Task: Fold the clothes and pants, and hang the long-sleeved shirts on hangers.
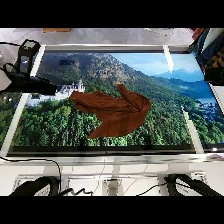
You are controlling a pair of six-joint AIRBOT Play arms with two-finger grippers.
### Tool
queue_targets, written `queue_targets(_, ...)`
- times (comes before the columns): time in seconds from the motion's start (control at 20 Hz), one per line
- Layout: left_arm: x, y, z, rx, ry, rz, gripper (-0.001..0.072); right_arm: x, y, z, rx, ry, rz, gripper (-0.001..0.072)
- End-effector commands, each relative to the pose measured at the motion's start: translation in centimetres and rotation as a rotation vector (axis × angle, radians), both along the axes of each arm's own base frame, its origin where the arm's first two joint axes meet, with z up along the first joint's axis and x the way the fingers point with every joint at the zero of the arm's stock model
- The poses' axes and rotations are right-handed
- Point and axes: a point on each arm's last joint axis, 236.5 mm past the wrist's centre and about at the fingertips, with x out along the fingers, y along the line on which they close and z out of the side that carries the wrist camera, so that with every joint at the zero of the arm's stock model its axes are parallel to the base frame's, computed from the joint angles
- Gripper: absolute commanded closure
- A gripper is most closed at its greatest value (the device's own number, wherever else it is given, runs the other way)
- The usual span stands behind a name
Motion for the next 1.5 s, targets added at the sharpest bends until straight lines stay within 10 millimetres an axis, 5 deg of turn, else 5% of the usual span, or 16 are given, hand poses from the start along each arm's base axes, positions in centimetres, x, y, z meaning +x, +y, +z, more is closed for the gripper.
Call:
queue_targets(0.0,0.0,0.0,0.0,0.0,-0.001,0.001,0.0699,0.0,0.1,0.0,0.001,0.001,0.001,0.0698)
queue_targets(0.8,0.0,0.0,0.0,0.0,-0.001,0.001,0.0699,0.7,0.1,0.5,0.001,-0.034,0.003,0.0698)
queue_targets(1.15,0.1,0.0,-0.2,0.0,0.003,0.001,0.0699,-0.5,3.2,-0.3,0.107,0.001,0.076,0.0697)
queue_targets(1.3,0.1,0.0,-0.2,0.0,0.005,0.001,0.0699,-2.2,4.0,-2.5,0.134,0.044,0.082,0.0697)
queue_targets(1.45,0.1,0.0,-0.3,0.0,0.007,0.001,0.0699,-5.7,7.0,-8.3,0.227,0.164,0.175,0.0697)
